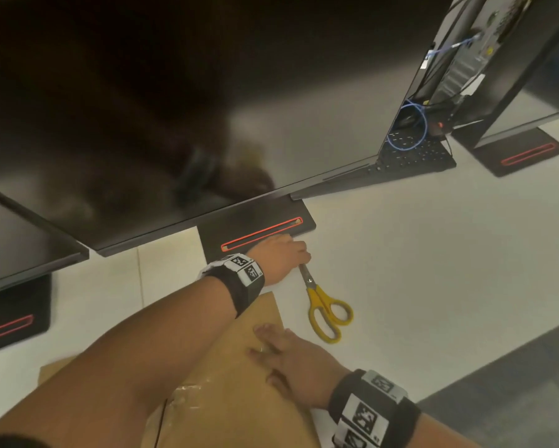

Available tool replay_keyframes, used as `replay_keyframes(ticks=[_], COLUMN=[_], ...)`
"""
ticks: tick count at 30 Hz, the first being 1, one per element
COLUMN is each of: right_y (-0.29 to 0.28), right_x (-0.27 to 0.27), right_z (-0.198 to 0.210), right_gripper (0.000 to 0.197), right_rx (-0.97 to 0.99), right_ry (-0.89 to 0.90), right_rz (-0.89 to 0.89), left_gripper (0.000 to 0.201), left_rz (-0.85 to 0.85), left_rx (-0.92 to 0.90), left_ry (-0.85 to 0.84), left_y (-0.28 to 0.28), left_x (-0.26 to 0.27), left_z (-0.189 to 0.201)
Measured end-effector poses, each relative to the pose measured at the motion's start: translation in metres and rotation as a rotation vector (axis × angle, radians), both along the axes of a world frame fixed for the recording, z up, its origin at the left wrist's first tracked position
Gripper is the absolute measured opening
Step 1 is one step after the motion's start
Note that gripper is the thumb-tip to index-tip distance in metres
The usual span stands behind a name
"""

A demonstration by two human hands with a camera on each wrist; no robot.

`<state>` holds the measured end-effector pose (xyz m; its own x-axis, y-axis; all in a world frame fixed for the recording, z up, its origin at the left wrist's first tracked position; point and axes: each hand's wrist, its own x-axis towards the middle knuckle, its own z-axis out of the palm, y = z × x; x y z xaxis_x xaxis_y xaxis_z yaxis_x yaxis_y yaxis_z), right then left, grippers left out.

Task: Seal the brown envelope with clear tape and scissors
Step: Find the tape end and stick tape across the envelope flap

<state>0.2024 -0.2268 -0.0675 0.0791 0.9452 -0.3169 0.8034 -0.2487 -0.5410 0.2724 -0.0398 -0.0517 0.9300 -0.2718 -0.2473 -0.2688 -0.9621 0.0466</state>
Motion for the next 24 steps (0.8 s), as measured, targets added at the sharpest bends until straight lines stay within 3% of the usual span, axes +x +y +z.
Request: replay_keyframes(ticks=[16, 24], right_y=[0.001, 0.001], right_x=[-0.003, -0.002], right_z=[-0.002, -0.001], right_gripper=[0.054, 0.054], right_rx=[-0.014, -0.017], right_ry=[-0.018, -0.038], right_rz=[-0.012, 0.004], left_gripper=[0.036, 0.046], left_rz=[0.037, 0.101], left_rx=[0.180, 0.137], left_ry=[-0.039, -0.051], left_y=[-0.001, -0.001], left_x=[-0.031, -0.046], left_z=[0.010, 0.017])
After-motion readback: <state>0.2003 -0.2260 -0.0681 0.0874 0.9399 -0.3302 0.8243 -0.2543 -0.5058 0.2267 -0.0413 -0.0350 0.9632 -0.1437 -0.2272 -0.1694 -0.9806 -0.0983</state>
